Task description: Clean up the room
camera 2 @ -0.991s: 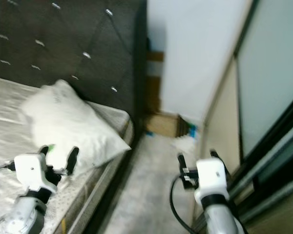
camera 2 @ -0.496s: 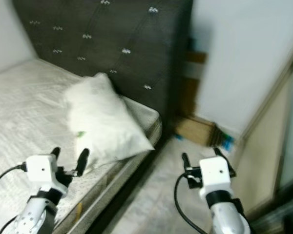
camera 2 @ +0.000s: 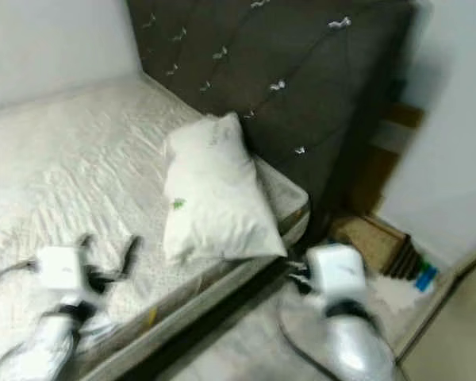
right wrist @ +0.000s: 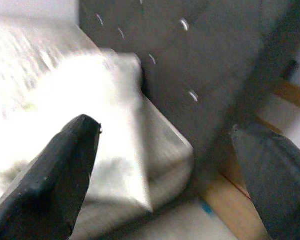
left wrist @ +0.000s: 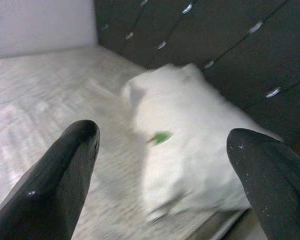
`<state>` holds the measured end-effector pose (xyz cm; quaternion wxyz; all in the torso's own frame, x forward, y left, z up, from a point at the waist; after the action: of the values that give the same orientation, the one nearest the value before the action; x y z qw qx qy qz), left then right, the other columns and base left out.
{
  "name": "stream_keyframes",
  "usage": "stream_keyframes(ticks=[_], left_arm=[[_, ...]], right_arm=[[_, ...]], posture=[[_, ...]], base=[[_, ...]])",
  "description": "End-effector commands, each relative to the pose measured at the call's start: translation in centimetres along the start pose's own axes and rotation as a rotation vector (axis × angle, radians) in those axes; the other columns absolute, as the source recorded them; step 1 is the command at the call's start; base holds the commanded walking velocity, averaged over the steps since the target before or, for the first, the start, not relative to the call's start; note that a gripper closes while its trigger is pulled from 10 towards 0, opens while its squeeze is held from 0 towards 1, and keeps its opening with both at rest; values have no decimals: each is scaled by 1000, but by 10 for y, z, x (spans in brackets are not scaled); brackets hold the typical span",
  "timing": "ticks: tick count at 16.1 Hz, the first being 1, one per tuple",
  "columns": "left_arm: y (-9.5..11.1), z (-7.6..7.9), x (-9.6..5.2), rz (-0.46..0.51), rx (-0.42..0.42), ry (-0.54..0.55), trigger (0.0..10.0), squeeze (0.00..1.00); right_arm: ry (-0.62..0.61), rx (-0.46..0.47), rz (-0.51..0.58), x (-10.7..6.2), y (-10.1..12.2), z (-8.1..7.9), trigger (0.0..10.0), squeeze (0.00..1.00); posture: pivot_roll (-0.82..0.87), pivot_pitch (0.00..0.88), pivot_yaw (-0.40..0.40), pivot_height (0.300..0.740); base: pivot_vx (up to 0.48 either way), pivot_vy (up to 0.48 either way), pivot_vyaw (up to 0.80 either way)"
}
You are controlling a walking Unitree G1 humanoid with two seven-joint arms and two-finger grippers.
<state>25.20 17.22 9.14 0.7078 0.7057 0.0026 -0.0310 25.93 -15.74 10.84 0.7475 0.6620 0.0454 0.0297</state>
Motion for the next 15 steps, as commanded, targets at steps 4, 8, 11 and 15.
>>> stream_keyframes(ticks=[4, 8, 11, 15], left_arm=[[5, 5, 4, 19, 1, -13, 10000, 0], [5, 5, 6, 23, 1, -11, 10000, 0], [6, 6, 7, 29, -5, -18, 10000, 0], [6, 8, 8, 29, -6, -34, 10000, 0]], right_arm=[[-26, -12, -20, -3, -7, 8, 10000, 0], [-22, -6, -18, -1, -7, 7, 10000, 0], [-18, -6, -15, 0, -7, 6, 10000, 0], [-7, -8, -15, 0, -8, 4, 10000, 0]], posture=[[-6, 41, -28, 740], [-8, 38, -28, 740], [-8, 35, -30, 740], [-9, 36, -29, 740]], base=[[0, 0, 800], [0, 0, 800], [0, 0, 800], [0, 0, 800]])
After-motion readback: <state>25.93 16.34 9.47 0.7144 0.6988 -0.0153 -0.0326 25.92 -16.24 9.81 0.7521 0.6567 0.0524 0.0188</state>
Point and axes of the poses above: a point about 5 cm out from each wrist's last joint towards the gripper, its own x axis pointing out of the wrist towards the gripper, its own y axis along the axis of the wrist's last joint, z = x × y, the point moved 4 cm from there along x, pointing out of the wrist towards the gripper, and after that the axes turned 4 degrees about x, right-handed, at the moved point
